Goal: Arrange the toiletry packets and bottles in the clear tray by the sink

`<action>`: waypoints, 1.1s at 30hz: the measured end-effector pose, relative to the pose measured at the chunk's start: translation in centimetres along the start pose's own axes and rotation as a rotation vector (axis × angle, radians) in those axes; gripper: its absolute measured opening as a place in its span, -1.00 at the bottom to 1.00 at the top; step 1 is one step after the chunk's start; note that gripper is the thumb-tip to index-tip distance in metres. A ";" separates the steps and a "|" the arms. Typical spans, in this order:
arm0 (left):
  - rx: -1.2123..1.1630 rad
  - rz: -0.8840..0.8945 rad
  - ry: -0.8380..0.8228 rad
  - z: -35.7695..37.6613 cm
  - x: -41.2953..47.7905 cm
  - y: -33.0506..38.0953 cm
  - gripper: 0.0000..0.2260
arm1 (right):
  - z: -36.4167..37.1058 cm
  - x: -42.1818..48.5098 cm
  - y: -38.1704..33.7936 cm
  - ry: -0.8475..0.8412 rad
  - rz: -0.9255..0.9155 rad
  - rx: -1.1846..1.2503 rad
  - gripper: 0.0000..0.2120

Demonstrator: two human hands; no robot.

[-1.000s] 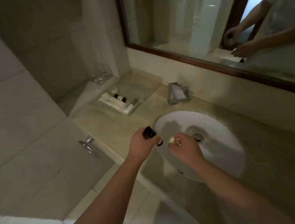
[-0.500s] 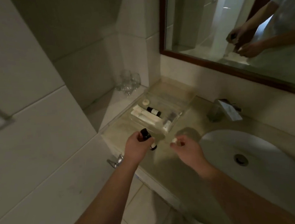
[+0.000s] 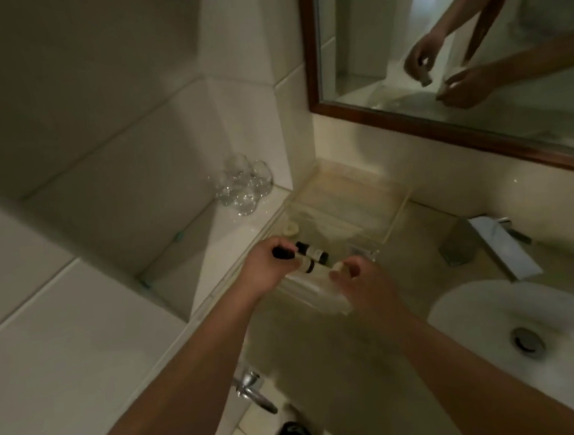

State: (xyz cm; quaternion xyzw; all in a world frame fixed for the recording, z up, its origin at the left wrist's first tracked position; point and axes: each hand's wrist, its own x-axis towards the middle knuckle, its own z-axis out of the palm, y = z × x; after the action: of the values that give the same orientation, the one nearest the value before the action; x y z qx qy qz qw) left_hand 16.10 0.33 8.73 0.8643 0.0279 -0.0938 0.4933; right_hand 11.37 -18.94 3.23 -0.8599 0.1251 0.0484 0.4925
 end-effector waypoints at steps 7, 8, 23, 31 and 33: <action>0.272 0.149 -0.211 1.7 11.3 -0.3 -0.82 | 0.5 4.8 -1.0 0.061 0.152 -0.076 -0.60; 0.304 0.171 -0.251 2.2 12.4 -0.6 -0.83 | 0.6 5.1 -1.1 0.067 0.173 -0.080 -0.59; 0.689 0.435 -0.306 5.3 16.1 -4.9 -0.76 | 4.1 6.9 -1.1 0.135 0.174 -0.194 -0.65; 0.708 0.447 -0.326 3.8 15.1 -5.8 -0.56 | 4.6 7.2 -1.4 0.139 0.193 -0.217 -0.67; 0.727 0.412 -0.286 3.8 14.9 -6.1 -0.52 | 4.8 7.4 -1.5 0.148 0.198 -0.227 -0.65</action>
State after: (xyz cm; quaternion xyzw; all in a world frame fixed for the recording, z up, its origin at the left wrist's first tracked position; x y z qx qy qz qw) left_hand 29.32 -0.46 -1.09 0.9475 -0.2483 -0.1161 0.1646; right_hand 19.10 -15.37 0.51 -0.8948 0.2391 0.0470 0.3741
